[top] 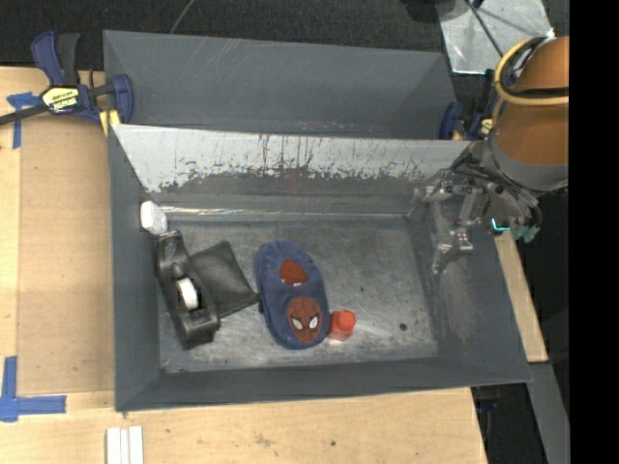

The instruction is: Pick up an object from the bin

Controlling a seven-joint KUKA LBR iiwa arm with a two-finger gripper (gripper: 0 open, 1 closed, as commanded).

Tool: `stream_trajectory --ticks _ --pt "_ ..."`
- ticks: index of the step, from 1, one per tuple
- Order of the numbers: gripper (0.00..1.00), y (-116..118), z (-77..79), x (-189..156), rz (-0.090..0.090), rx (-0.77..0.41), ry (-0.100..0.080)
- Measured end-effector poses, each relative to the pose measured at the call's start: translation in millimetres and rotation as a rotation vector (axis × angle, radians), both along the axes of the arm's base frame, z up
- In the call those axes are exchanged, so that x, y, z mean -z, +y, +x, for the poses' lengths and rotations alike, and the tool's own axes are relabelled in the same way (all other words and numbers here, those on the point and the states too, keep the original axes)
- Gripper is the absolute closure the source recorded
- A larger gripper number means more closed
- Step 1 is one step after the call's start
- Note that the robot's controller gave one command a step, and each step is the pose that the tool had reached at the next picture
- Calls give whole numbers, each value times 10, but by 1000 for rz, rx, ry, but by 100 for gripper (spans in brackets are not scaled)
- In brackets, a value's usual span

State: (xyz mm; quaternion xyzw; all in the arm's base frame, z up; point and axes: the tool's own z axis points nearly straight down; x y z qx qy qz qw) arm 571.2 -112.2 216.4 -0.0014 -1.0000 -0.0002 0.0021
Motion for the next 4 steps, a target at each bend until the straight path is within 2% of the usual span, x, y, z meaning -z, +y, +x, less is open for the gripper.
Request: stream_trajectory --ticks 1,2,3,4 --pt "0 681 -441 1443 -2 -415 -12" --pt "0 1327 -744 1156 3 -731 -5" --pt "0 1209 -888 1166 2 -1065 -1" --pt "0 1168 -847 1433 -1 -972 -8"
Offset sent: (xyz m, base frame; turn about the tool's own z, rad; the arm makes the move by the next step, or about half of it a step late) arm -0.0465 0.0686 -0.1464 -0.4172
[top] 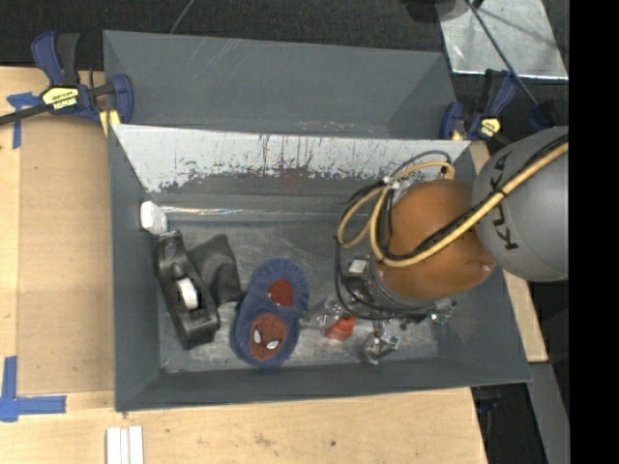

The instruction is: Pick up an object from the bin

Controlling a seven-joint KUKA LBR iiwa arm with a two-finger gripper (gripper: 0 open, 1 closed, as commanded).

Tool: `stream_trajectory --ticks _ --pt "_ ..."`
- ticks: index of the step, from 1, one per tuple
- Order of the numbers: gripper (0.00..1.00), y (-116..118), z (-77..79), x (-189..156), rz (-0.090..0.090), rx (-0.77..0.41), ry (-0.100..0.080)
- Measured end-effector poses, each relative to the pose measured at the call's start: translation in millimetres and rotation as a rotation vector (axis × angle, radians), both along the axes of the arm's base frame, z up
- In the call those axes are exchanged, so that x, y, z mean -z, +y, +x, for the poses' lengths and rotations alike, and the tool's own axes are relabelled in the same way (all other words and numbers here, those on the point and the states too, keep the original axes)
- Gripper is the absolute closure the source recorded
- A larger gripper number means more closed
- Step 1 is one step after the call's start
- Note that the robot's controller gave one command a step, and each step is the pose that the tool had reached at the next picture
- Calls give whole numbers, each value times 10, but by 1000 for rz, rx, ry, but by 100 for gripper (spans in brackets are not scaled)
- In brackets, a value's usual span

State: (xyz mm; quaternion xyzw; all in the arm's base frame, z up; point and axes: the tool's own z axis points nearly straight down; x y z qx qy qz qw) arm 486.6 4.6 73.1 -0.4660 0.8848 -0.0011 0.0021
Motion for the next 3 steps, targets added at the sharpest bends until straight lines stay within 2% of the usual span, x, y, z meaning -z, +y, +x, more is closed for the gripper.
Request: stream_trajectory --ticks 1,2,3 --pt "0 1 9 -11 1 -1 2" --pt "100 23 38 -42 5 -3 -8" --pt "100 35 56 -57 3 -4 -2"
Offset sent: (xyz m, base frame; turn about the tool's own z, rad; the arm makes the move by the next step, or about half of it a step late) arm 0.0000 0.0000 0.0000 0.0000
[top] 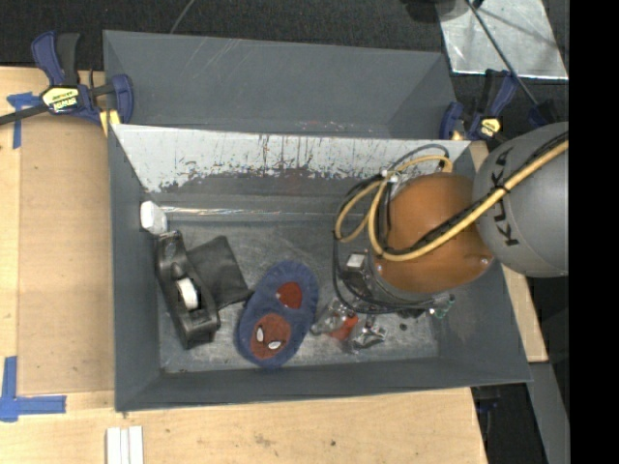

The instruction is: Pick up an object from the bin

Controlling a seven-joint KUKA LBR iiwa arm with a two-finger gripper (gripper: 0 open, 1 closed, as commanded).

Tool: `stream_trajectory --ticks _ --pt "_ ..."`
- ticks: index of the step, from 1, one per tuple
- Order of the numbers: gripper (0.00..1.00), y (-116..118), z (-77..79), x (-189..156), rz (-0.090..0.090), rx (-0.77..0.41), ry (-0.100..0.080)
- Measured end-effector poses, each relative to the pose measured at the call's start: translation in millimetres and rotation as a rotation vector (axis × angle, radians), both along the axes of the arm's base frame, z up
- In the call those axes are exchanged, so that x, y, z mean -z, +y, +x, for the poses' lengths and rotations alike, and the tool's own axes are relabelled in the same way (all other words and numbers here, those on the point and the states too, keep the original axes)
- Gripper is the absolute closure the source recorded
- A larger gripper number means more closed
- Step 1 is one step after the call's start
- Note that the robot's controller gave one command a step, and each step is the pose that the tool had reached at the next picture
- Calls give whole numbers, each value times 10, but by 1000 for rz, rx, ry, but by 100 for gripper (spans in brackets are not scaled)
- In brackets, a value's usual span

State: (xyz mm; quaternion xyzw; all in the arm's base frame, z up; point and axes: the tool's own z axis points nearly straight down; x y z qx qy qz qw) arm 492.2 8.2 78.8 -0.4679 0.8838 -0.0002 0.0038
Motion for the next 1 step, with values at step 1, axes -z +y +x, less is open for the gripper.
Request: stream_trajectory --ticks 1 --pt "100 -1 17 -463 -2 2 0"
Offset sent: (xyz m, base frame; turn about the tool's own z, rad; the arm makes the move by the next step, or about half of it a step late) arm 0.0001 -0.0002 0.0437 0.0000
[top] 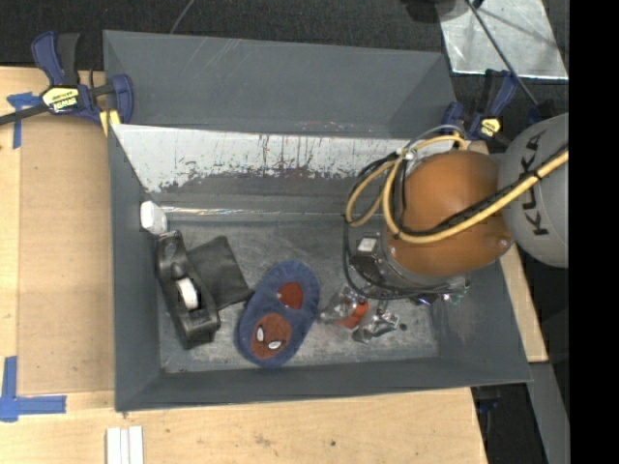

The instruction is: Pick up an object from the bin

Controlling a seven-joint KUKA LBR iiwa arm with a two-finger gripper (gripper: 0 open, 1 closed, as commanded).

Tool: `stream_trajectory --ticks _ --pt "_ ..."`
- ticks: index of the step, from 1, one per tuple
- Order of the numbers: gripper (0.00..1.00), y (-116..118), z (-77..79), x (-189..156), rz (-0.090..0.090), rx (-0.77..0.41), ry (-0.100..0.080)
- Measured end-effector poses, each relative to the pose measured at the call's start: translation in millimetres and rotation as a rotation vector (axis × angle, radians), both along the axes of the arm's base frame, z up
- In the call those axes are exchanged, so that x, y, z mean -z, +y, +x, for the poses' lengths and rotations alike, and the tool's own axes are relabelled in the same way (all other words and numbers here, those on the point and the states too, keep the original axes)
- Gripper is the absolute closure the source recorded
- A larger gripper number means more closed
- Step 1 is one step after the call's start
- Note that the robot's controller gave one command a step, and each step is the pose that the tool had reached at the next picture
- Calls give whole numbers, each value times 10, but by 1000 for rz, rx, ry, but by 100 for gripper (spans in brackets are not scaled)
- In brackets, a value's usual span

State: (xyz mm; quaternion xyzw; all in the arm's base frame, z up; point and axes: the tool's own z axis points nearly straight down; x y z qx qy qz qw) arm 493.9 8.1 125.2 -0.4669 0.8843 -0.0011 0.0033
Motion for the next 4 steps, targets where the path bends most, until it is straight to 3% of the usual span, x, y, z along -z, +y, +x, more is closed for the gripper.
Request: stream_trajectory --ticks 1,3,4 --pt "100 1 8 -25 0 2 2" --pt "100 6 34 -542 0 7 0" --pt "100 7 45 -625 0 10 1"
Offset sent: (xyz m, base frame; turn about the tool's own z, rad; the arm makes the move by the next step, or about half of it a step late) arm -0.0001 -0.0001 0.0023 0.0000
